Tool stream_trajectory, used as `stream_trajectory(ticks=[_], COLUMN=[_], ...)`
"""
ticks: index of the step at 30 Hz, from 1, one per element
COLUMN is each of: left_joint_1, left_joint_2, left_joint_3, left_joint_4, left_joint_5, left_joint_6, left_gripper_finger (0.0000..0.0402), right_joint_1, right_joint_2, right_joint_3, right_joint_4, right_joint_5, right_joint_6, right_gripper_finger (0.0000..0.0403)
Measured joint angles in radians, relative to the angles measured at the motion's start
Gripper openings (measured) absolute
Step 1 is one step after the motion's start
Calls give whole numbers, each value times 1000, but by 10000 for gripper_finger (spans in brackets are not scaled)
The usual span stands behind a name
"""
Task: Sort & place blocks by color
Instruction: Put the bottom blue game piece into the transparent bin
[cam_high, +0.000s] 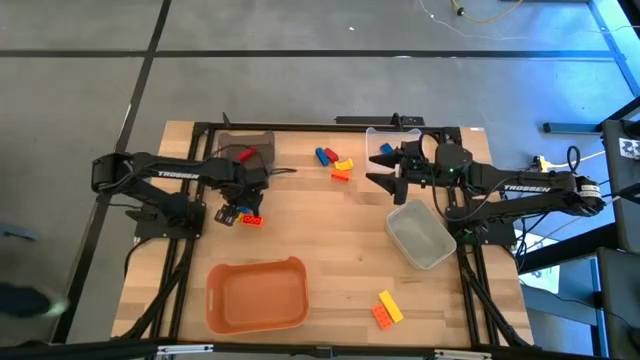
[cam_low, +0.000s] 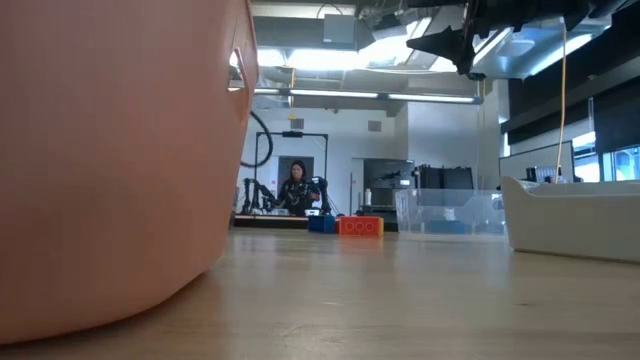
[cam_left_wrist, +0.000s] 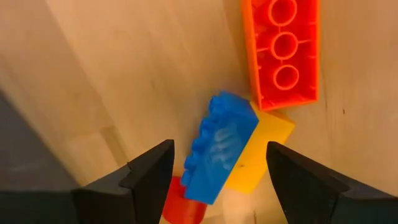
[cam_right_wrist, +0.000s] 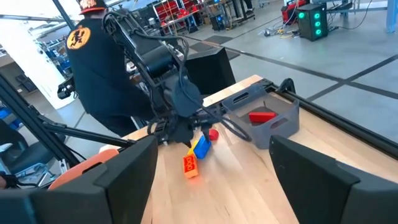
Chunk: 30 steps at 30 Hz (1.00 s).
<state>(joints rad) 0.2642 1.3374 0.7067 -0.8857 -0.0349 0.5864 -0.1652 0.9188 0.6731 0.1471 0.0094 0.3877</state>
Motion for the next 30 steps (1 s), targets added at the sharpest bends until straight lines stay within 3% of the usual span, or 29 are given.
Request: stream_trajectory(ticks=[8, 16, 30], left_joint_1=[29, 73, 102], left_joint_2=[89, 97, 96], left_joint_3=[-1, -1, 1], left_joint_4=[16, 16, 15], left_joint_5=[0, 26, 27], left_joint_6=[19, 26, 28], left_gripper_finger=[247, 240, 103], right_joint_1=[0, 0, 0], right_joint_2=[0, 0, 0], right_joint_3=[0, 0, 0], right_joint_4=[0, -1, -2], right_joint_5=[0, 0, 0], right_joint_6=[13, 30, 38], right_gripper_finger=[310, 310, 309])
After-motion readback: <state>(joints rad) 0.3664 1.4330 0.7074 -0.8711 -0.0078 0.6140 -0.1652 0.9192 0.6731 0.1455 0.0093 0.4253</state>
